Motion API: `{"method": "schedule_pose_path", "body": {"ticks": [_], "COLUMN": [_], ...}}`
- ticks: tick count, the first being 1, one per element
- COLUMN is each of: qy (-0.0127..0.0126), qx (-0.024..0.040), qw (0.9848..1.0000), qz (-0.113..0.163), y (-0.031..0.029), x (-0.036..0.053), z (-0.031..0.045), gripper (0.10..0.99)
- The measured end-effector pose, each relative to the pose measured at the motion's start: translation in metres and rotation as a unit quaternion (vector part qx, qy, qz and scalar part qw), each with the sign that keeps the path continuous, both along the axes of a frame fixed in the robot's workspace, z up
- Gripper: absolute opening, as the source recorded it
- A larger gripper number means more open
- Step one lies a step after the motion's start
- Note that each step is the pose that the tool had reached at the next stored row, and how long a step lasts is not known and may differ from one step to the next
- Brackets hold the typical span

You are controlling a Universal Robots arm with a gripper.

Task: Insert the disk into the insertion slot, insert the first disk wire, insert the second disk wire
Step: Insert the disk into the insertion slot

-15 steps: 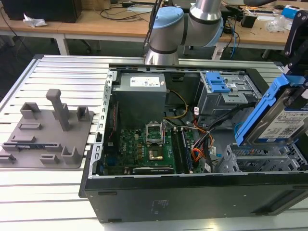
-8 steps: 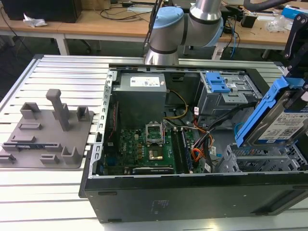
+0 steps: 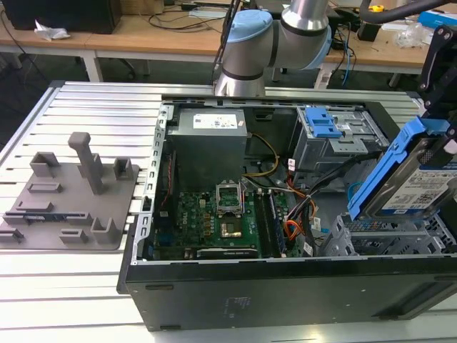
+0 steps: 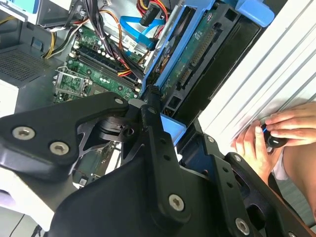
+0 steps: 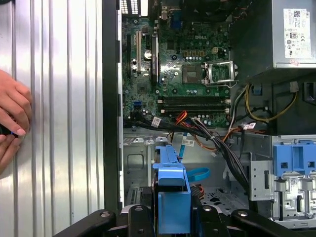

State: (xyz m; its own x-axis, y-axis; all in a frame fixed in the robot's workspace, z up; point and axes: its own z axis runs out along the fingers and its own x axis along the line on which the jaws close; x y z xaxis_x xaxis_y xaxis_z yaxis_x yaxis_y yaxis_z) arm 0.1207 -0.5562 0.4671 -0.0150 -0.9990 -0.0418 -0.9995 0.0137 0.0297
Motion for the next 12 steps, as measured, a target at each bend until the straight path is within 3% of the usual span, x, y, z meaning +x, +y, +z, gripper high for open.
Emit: {"method": "schedule_pose_path", "body": {"ticks": [12], "qy": [0.0000], "qx": [-0.0001], "qw": [1.0000], "qz": [0.000], "y": [-0.0003], "x": [-0.0012], "z": [-0.0047], "gripper": [0.365]}}
